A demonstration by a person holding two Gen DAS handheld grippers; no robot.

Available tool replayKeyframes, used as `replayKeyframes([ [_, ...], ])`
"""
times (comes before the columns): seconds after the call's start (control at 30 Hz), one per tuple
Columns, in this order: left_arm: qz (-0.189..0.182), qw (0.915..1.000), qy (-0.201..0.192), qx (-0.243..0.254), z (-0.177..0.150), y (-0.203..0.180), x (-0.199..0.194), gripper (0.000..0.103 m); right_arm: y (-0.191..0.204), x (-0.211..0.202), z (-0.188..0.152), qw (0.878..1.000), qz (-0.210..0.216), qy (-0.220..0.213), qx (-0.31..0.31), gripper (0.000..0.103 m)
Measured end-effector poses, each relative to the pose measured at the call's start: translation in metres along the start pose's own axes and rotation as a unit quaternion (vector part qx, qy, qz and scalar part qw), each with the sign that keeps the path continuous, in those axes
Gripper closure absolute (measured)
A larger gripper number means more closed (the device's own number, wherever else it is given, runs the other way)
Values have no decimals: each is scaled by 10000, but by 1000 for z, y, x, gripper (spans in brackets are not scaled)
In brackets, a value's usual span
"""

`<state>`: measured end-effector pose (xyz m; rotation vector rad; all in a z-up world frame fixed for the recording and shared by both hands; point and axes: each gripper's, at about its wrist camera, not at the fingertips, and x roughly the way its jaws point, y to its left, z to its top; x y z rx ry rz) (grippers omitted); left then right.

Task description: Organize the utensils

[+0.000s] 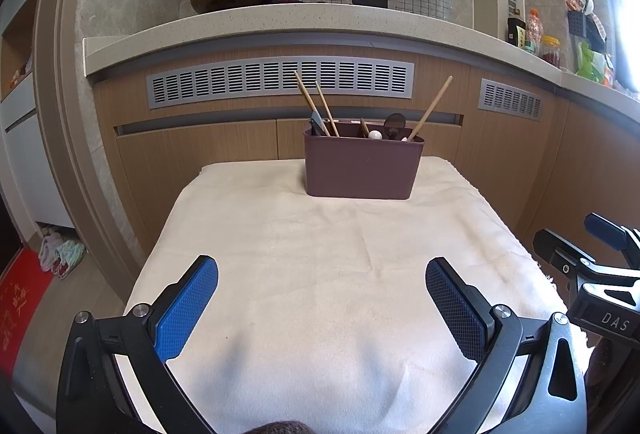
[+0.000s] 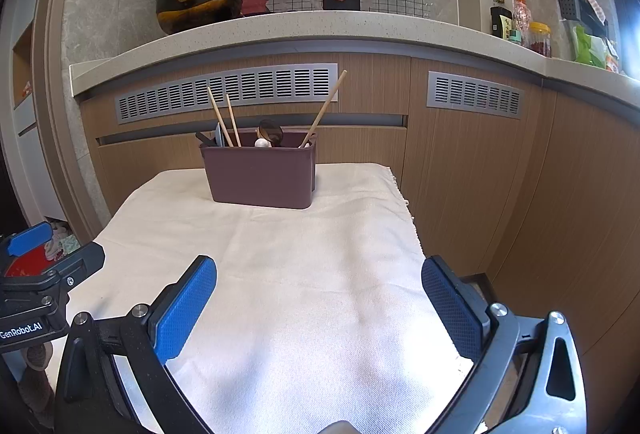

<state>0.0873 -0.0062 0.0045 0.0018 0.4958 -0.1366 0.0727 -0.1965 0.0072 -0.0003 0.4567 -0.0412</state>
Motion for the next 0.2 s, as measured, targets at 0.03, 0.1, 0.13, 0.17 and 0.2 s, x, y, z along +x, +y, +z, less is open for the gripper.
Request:
replayKeyframes([
  [0.03, 4, 10000, 6, -6, -1, 0, 0, 0, 0, 0, 0, 10000, 0, -3, -2, 1],
  [0.1, 17, 10000, 1, -13, -1, 1, 0, 0, 0, 0, 0, 10000, -3, 2, 1, 1],
  [0.13, 33, 10000, -5, -21, -1, 0, -1, 0, 0, 0, 0, 10000, -3, 3, 3, 1],
  [0.17, 52, 10000, -5, -25, -1, 1, -1, 0, 0, 0, 0, 10000, 0, 12, 7, 1],
  [0.2, 62, 10000, 0, -23, -2, 1, -1, 0, 0, 1, 0, 10000, 10, 20, 12, 0],
])
